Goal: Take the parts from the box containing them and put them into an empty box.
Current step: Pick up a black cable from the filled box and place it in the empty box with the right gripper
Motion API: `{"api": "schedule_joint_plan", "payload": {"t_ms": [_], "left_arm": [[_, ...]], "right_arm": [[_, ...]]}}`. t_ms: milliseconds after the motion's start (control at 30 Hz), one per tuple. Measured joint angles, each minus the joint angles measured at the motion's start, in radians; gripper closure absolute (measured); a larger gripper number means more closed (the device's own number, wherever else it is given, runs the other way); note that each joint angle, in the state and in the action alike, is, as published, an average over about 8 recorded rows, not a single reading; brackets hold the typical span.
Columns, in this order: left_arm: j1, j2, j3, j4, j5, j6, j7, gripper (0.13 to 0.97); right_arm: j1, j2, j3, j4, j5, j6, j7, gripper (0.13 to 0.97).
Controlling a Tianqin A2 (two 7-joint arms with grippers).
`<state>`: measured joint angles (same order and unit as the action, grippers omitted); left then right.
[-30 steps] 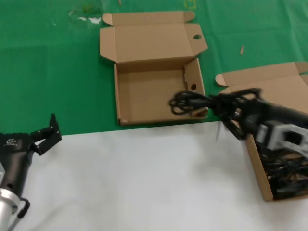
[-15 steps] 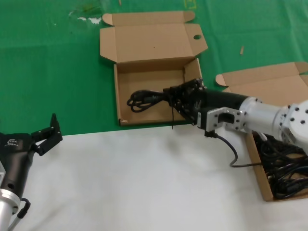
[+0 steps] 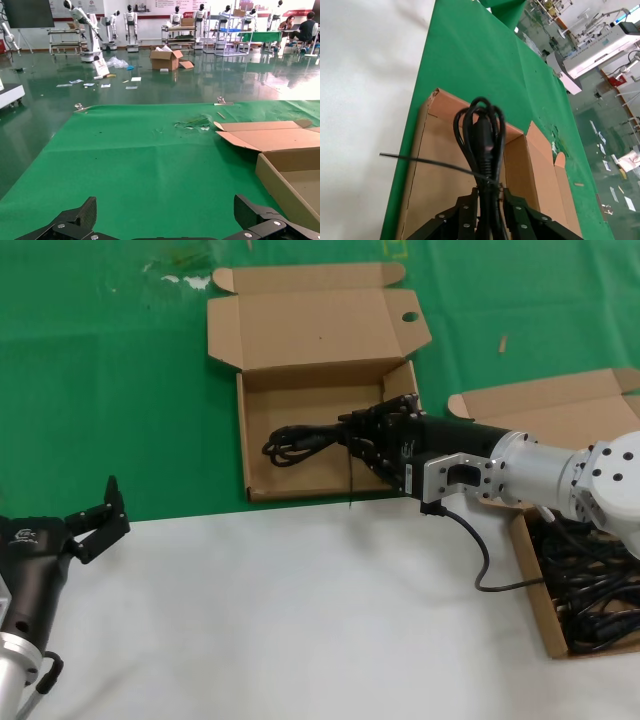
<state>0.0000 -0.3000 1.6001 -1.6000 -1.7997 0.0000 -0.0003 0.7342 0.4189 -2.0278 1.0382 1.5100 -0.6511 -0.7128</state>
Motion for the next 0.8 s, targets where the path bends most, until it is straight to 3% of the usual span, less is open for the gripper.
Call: {"api": "schedule_joint_plan", "payload": {"t_ms": [333,633,800], "left_arm": [[0.000,0.000,0.000,0.000,0.000,0.000,0.000,0.132],[0.000,0.000,0.000,0.000,0.000,0.000,0.000,0.132],[0.000,0.000,0.000,0.000,0.000,0.000,0.000,0.132]], "right_arm": [[0.000,0.000,0.000,0.000,0.000,0.000,0.000,0.824],[0.000,0.000,0.000,0.000,0.000,0.000,0.000,0.693],[0.000,0.000,0.000,0.000,0.000,0.000,0.000,0.571]]}}
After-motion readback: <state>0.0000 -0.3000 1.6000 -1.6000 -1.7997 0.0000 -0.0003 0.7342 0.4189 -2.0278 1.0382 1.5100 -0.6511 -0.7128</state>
